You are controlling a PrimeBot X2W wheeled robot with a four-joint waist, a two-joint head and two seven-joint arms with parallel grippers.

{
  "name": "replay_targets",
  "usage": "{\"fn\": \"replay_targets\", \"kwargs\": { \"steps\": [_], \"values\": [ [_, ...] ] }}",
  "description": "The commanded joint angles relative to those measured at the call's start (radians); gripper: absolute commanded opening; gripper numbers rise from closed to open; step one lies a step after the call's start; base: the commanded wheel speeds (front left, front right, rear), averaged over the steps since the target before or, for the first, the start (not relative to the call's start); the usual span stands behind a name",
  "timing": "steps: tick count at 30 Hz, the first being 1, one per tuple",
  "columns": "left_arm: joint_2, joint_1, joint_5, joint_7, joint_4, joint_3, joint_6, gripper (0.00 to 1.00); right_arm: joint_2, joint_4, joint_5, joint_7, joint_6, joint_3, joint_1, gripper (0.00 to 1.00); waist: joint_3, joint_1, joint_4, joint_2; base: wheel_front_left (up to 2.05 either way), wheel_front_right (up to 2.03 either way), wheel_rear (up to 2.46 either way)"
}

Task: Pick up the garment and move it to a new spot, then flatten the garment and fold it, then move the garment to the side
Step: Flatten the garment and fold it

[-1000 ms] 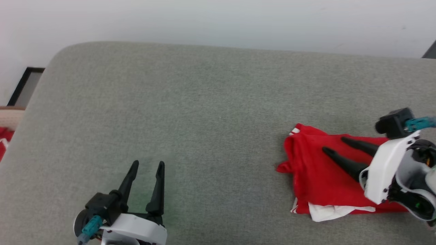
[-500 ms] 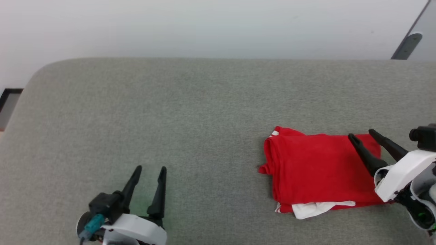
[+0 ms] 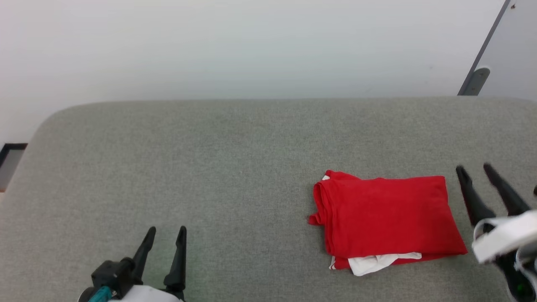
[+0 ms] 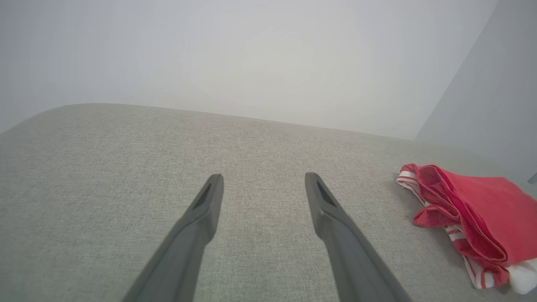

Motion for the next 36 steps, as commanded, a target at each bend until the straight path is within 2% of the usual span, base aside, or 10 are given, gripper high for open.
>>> {"fn": "replay_targets", "kwargs": {
  "steps": [1,8,17,29,36],
  "values": [
    [0.005,0.016,0.006,0.001,-0.007,0.002,-0.003,1.0,0.022,-0.026,-0.029,-0.004,-0.002,-0.034,0.052,1.0,-0.016,0.0,0.003,0.0,0.0,0.0,0.0],
    [0.004,0.063,0.019,0.001,-0.051,0.023,-0.003,1.0,0.076,-0.157,-0.147,-0.004,-0.002,-0.169,0.201,1.0,-0.039,0.0,0.007,0.0,0.0,0.0,0.0],
    [-0.007,0.144,0.031,0.001,-0.123,0.047,-0.003,1.0,0.107,-0.282,-0.217,-0.004,-0.002,-0.291,0.354,1.0,-0.05,0.0,0.017,0.0,0.0,0.0,0.0],
    [-0.008,0.218,0.025,0.001,-0.209,0.049,-0.003,1.0,0.155,-0.423,-0.272,0.025,-0.002,-0.41,0.511,1.0,-0.048,0.0,0.034,0.0,0.0,0.0,0.0],
    [-0.006,0.202,0.026,0.001,-0.217,0.034,-0.003,1.0,0.184,-0.47,-0.295,0.057,-0.002,-0.423,0.521,1.0,-0.044,0.0,0.036,0.0,0.0,0.0,0.0]
  ]
}}
